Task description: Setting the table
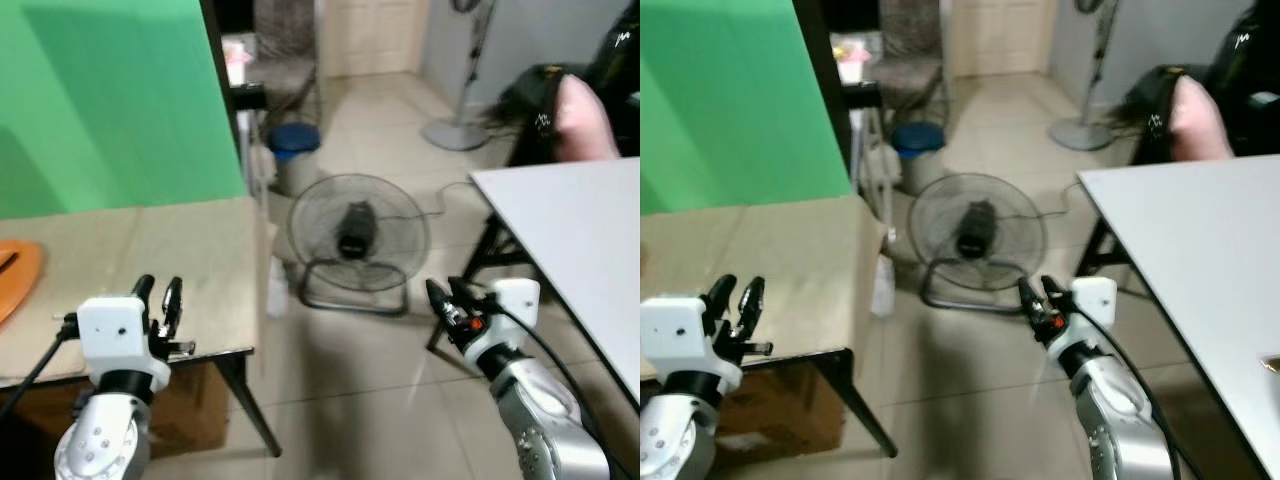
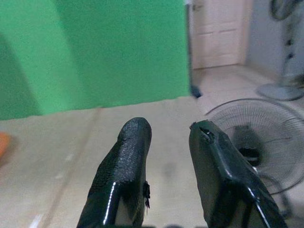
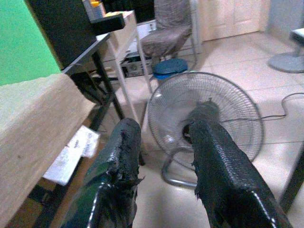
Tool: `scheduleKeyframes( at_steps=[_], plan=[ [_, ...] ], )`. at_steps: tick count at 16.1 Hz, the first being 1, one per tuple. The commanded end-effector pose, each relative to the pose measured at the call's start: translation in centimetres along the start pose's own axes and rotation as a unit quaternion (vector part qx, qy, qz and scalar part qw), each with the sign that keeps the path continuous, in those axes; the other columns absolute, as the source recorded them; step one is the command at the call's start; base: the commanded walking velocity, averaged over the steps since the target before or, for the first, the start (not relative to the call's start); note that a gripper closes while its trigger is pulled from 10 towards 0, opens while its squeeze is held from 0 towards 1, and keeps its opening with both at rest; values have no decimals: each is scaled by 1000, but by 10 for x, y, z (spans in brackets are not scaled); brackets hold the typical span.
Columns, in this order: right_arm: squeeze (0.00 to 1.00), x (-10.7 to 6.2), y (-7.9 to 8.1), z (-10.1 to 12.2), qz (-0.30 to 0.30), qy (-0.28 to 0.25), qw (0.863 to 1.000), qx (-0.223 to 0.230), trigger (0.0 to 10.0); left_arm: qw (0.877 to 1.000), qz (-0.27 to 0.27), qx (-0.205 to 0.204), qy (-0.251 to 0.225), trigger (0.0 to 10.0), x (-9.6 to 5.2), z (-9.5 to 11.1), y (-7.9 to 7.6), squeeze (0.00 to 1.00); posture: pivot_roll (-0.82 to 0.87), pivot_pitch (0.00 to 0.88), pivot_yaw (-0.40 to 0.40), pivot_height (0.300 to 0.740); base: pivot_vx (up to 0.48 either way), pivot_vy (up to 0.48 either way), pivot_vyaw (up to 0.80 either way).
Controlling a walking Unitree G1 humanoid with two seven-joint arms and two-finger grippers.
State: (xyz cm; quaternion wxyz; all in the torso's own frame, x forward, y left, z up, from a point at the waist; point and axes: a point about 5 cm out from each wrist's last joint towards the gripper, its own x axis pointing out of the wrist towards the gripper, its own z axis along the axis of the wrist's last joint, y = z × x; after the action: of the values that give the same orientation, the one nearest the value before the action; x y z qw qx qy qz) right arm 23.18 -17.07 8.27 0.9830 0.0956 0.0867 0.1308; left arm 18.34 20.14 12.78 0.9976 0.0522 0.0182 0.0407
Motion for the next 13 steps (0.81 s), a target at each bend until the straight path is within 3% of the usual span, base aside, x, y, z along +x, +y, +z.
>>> scheduleKeyframes(
  at_steps=[1, 13],
  plan=[
    [0, 5, 8, 2, 15, -5, 1000, 11, 10000, 1000, 7, 10, 7, 10000, -3, 0, 6, 0, -32, 30, 45, 740, 0, 0, 0],
    [0, 5, 8, 4, 15, 1, 1000, 13, 10000, 1000, 5, 13, 10, 10000, -1, 0, 5, 0, -37, 36, 44, 740, 0, 457, 0]
  ],
)
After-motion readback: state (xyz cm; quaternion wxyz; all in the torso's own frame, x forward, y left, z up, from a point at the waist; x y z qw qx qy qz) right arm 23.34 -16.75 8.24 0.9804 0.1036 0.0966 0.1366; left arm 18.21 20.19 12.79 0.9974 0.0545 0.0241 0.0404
